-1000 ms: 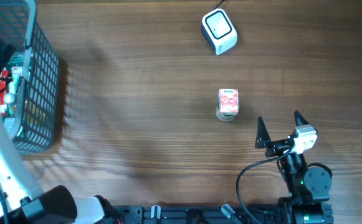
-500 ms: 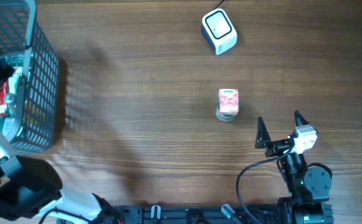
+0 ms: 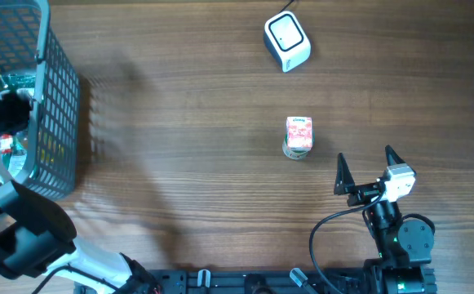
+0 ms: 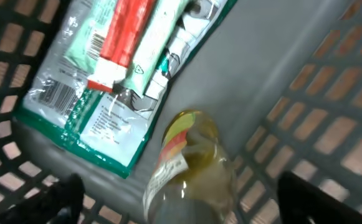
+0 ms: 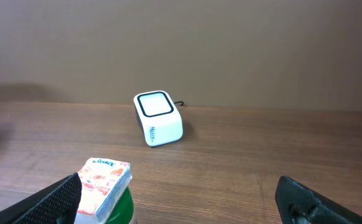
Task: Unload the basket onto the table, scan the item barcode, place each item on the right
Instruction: 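Return the left gripper to the basket and grasp the yellow Vim bottle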
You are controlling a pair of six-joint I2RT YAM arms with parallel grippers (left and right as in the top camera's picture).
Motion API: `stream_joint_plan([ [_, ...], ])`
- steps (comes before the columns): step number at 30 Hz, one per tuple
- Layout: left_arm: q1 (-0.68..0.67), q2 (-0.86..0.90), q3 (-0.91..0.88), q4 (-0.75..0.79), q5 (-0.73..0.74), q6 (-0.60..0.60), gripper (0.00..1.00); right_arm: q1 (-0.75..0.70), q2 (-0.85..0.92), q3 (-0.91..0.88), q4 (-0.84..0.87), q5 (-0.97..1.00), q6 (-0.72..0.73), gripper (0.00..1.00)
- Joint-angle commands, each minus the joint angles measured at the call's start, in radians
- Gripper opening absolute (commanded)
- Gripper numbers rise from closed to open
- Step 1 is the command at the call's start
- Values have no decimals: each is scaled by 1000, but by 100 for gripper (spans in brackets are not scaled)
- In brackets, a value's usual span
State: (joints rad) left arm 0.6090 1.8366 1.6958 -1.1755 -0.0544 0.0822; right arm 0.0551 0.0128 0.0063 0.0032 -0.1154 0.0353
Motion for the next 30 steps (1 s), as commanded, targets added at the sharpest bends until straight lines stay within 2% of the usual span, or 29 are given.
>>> stream_joint_plan([
  [1,-2,17,-83,43,21,45,83,-4,-8,-1,3,-1,-9,100],
  [9,-2,17,-206,171,21,45,67,-4,-8,-1,3,-1,-8,100],
  [14,-2,17,-205,182,21,44,43,-4,-8,-1,3,-1,-8,100],
  [16,-2,15,-204,185,21,41,39,-4,-8,-1,3,-1,-8,100],
  [22,-2,-38,-129,176,28,10,35,-4,-8,-1,3,-1,-9,100],
  [30,-1,-174,155,178,28,-63,34,-4,-8,-1,3,-1,-8,100],
])
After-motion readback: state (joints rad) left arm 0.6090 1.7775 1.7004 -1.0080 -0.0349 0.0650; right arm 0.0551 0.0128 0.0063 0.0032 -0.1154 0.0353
